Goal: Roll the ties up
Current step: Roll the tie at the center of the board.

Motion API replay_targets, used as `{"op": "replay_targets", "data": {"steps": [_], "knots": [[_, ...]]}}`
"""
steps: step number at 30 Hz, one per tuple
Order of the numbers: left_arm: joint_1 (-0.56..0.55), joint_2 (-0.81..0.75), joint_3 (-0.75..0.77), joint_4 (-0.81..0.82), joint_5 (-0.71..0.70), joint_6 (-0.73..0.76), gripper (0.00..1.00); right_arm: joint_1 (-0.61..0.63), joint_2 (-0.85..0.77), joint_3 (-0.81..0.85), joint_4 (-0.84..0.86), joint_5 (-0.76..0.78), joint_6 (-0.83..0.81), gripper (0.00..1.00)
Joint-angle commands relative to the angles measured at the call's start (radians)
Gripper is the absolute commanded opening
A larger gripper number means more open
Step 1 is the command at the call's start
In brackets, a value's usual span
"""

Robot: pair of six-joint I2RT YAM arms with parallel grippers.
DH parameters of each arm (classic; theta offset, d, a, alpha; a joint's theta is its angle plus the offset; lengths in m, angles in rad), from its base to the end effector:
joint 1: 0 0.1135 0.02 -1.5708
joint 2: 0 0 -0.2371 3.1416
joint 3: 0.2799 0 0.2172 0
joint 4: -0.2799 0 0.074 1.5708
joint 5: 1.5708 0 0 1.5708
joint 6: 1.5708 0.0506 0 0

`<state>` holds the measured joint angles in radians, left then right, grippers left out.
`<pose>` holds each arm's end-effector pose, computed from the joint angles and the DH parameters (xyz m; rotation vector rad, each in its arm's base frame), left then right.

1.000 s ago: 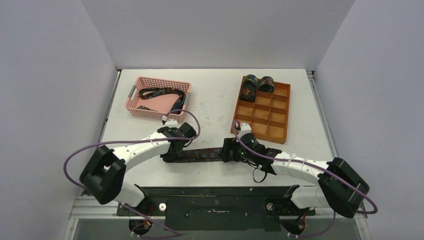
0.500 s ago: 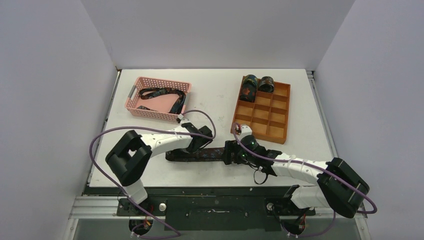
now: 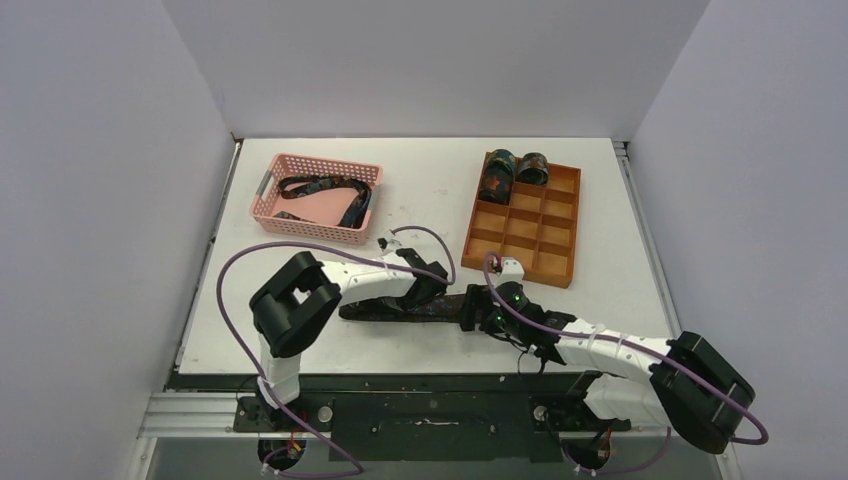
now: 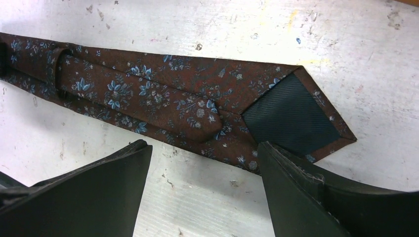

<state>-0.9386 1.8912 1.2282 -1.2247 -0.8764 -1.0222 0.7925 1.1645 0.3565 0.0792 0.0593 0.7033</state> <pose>0.1868 -0.1892 0.1563 0.0797 2.4170 0.9492 0.1473 0.1451 0.1389 -0.0752 2.3993 0.6788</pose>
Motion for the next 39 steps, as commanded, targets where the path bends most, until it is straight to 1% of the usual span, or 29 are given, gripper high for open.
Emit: {"op": "replay_targets", "data": {"steps": [1,7,9,12,14,15,18,21,23,27,29,31,33,34,36,38,39], "knots": [[-0.021,0.035,0.043,0.0,-0.011,-0.009,0.06,-0.005,-0.032,-0.015,-0.004,0.048,0.04,0.81],[-0.029,0.037,0.057,0.062,0.04,0.026,0.24,-0.005,-0.05,-0.027,-0.015,0.054,0.036,0.81],[-0.033,0.026,0.056,0.091,0.063,0.041,0.34,-0.006,-0.051,-0.027,-0.018,0.058,0.035,0.81],[-0.044,0.012,0.056,0.125,0.097,0.054,0.53,-0.007,-0.056,-0.027,-0.018,0.057,0.035,0.81],[-0.051,-0.007,0.046,0.149,0.124,0.063,0.6,-0.007,-0.06,-0.027,-0.022,0.058,0.035,0.81],[-0.053,-0.017,0.039,0.162,0.134,0.065,0.64,-0.007,-0.062,-0.027,-0.023,0.058,0.034,0.81],[-0.054,-0.058,0.023,0.195,0.166,0.076,0.69,-0.006,-0.07,-0.027,-0.028,0.061,0.03,0.81],[-0.054,-0.102,0.017,0.216,0.192,0.093,0.8,-0.008,-0.086,-0.02,-0.038,0.06,0.017,0.81],[-0.054,-0.141,0.015,0.228,0.203,0.104,0.89,-0.016,-0.098,-0.013,-0.043,0.05,-0.007,0.82],[-0.052,-0.264,-0.036,0.255,0.216,0.111,0.97,-0.065,-0.096,0.02,-0.068,-0.021,-0.072,0.85],[-0.047,-0.344,-0.079,0.281,0.237,0.115,0.97,-0.086,-0.09,0.039,-0.073,-0.076,-0.103,0.86],[-0.04,-0.46,-0.132,0.316,0.252,0.124,0.97,-0.101,-0.083,0.054,-0.061,-0.154,-0.129,0.87],[-0.012,-0.575,-0.197,0.398,0.298,0.16,0.96,-0.101,-0.088,0.059,-0.02,-0.229,-0.14,0.87],[0.014,-0.643,-0.241,0.457,0.344,0.188,0.96,-0.099,-0.09,0.058,0.009,-0.273,-0.138,0.87],[0.099,-0.782,-0.346,0.601,0.473,0.249,0.97,-0.094,-0.09,0.058,0.07,-0.342,-0.119,0.87],[0.237,-0.918,-0.458,0.741,0.639,0.275,0.97,-0.073,-0.083,0.068,0.116,-0.364,-0.099,0.85],[0.308,-0.983,-0.512,0.827,0.768,0.277,0.96,-0.053,-0.076,0.078,0.126,-0.355,-0.096,0.85]]}}
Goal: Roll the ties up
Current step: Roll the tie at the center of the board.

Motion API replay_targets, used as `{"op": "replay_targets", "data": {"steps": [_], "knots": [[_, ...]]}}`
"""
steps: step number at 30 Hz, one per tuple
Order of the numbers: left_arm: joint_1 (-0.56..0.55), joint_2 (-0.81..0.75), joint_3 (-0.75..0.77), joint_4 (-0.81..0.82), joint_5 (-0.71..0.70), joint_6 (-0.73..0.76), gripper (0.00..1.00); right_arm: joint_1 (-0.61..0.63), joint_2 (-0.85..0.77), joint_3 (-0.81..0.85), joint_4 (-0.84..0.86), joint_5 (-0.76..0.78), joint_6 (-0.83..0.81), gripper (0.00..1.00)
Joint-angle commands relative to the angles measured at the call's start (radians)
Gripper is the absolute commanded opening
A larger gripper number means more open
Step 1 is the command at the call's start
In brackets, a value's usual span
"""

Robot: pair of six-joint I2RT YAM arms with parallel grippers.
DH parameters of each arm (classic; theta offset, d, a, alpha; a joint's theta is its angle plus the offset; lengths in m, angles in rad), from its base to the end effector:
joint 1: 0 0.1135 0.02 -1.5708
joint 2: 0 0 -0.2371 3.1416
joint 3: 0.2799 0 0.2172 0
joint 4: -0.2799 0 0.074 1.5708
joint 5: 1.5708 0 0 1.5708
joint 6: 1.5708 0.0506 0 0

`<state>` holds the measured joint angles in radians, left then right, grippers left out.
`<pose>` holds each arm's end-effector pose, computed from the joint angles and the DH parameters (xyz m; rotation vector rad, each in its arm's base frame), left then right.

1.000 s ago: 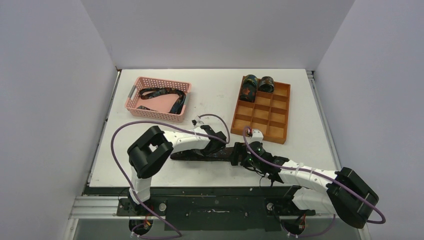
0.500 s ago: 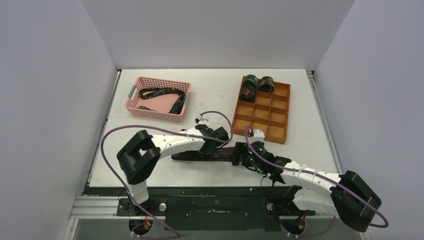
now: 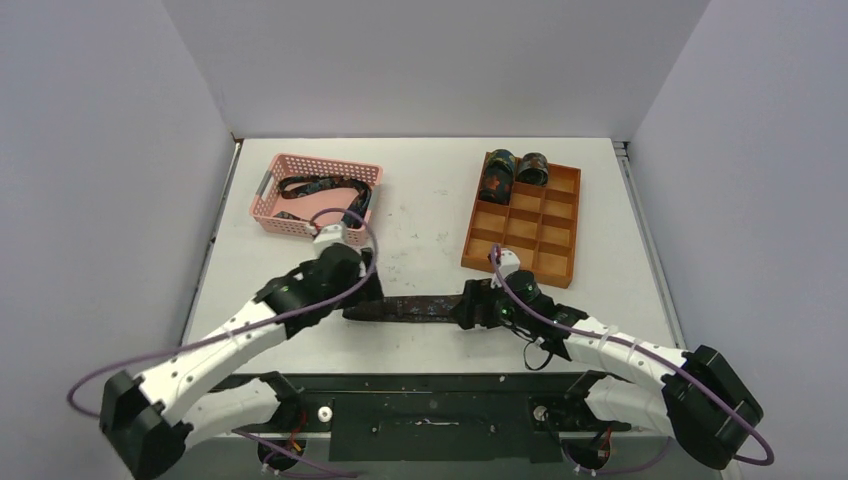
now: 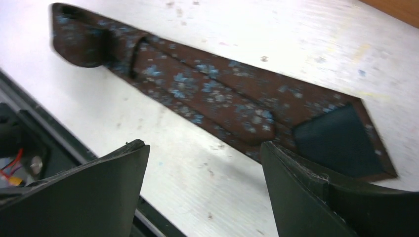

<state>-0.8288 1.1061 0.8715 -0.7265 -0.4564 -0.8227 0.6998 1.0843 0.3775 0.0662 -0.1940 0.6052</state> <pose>0.1510 -0.1317 0.2374 -0.1680 2.3994 -0.1771 0.1513 0.1401 0.1593 -0.2266 2.3508 0.9011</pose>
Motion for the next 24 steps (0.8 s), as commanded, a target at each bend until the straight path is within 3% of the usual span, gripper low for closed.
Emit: {"op": "replay_targets", "data": {"steps": [1,4,8,13,24], "knots": [[0.274,-0.254,-0.202,0.384,0.431,0.075,0.96,0.063,0.014,0.072,0.139,-0.081,0.001,0.85],[0.452,-0.386,-0.323,0.503,0.579,0.048,0.96,0.178,0.062,0.122,0.128,0.009,-0.015,0.85],[0.553,-0.432,-0.426,0.559,0.667,0.024,0.96,0.259,0.169,0.197,0.122,0.121,0.032,0.84],[0.573,-0.422,-0.455,0.496,0.572,-0.023,0.97,0.278,0.312,0.262,0.192,0.19,0.112,0.79],[0.576,-0.511,-0.55,0.466,0.483,-0.083,0.99,0.372,0.548,0.486,0.183,0.271,0.094,0.75]]}}
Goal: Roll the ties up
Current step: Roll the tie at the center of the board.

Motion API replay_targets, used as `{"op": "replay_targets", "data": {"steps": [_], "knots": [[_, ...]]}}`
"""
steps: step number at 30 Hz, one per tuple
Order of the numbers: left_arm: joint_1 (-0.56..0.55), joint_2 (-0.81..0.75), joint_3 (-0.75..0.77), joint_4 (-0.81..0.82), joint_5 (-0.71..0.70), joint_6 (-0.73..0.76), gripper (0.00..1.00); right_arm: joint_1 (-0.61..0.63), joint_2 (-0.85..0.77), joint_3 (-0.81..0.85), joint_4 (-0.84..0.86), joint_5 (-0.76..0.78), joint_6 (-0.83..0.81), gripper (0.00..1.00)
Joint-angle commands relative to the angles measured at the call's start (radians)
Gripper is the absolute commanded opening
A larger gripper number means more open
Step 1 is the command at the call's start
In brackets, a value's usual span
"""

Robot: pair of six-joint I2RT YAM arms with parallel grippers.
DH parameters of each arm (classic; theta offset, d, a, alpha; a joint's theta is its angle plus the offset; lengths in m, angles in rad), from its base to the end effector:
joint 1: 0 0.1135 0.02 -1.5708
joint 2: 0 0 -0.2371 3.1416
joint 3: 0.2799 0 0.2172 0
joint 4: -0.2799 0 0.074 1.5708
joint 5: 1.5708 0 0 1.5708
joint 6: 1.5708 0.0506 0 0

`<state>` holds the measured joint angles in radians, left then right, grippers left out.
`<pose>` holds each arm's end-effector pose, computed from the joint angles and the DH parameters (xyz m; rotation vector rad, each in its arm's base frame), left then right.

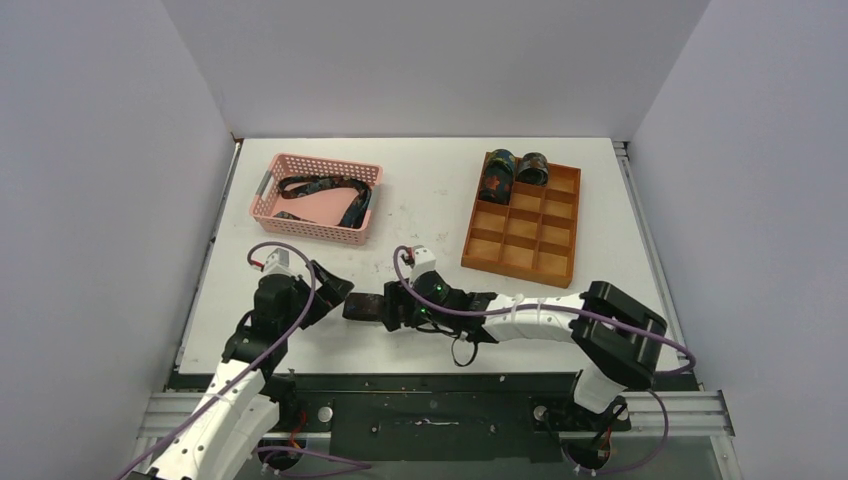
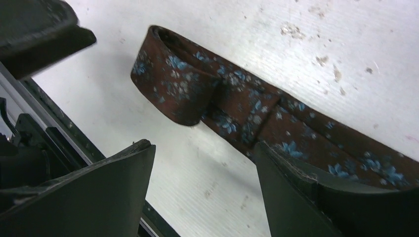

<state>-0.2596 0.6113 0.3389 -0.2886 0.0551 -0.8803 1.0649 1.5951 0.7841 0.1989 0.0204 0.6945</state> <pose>0.1428 -0.0408 0.1850 -0.6456 2.1237 -0.7134 0.1536 0.2751 0.1689 -0.4212 2.3161 0.9275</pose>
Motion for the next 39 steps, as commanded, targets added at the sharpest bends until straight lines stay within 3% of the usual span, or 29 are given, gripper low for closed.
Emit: {"op": "replay_targets", "data": {"steps": [1,10,25,39], "knots": [[0.007,-0.016,-0.022,0.026,-0.029,-0.028,0.99,0.008,0.055,0.1,0.041,0.06,0.005,0.75],[0.007,0.02,-0.028,0.039,-0.019,-0.03,0.99,0.002,0.163,0.198,-0.004,0.085,0.004,0.68],[0.007,0.109,-0.037,0.105,0.043,-0.014,1.0,-0.08,0.193,0.133,0.022,-0.001,0.033,0.58],[0.014,0.322,-0.04,0.349,0.147,-0.039,1.0,-0.122,0.216,0.046,0.104,-0.079,0.039,0.55]]}}
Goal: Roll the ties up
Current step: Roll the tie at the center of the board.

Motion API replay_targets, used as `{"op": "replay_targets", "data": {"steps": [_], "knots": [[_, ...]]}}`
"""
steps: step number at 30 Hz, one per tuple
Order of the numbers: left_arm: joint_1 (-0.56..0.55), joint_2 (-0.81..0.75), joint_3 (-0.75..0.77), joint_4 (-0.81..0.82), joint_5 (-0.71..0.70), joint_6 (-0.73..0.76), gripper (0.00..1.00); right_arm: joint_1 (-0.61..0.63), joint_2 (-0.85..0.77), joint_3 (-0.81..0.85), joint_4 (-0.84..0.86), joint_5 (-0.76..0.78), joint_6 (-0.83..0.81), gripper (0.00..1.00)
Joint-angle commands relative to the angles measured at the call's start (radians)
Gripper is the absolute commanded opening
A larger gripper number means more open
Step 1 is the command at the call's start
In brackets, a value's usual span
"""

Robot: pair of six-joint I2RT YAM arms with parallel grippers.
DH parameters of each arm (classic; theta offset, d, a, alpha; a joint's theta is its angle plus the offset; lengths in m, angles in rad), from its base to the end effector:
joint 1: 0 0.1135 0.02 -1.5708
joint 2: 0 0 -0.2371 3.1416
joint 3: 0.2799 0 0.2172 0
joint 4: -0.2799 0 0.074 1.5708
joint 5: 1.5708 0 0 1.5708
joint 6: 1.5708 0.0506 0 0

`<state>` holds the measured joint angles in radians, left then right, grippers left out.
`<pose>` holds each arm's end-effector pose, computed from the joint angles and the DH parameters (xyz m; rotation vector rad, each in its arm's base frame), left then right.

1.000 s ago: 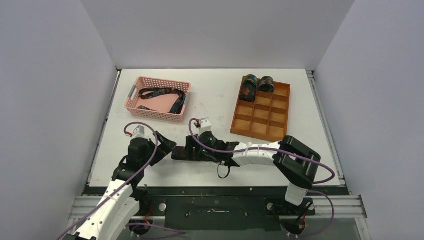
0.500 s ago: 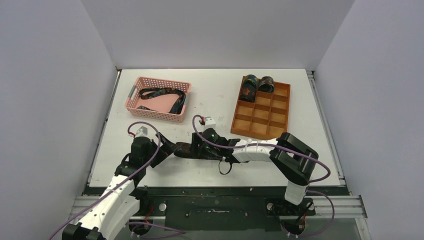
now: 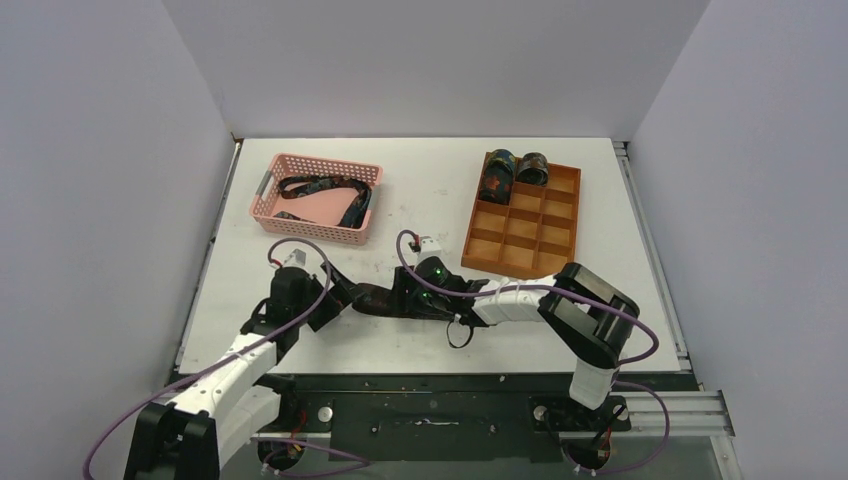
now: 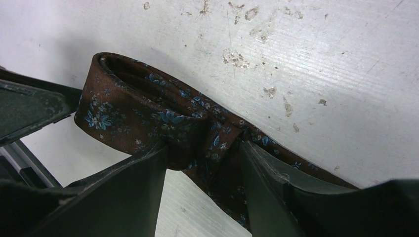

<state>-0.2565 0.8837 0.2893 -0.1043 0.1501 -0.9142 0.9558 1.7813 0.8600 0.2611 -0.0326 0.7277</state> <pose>0.1636 -0.0507 0.1498 -0.6907 2.2826 -0.7629 0.1960 0.2803 0.1390 -0.2928 2.3876 0.9045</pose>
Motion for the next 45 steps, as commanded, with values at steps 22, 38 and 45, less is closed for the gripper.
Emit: {"op": "replay_targets", "data": {"steps": [22,38,45], "knots": [[0.065,0.363,-0.075,0.636,0.342,-0.075,0.76,-0.078,0.062,-0.125,0.146,-0.131,0.025,0.53],[0.046,0.388,-0.084,0.679,0.353,-0.073,0.32,-0.078,0.063,-0.131,0.161,-0.141,0.029,0.51],[-0.004,0.339,-0.067,0.574,0.281,-0.013,0.0,-0.076,0.027,-0.133,0.134,-0.131,0.041,0.56]]}}
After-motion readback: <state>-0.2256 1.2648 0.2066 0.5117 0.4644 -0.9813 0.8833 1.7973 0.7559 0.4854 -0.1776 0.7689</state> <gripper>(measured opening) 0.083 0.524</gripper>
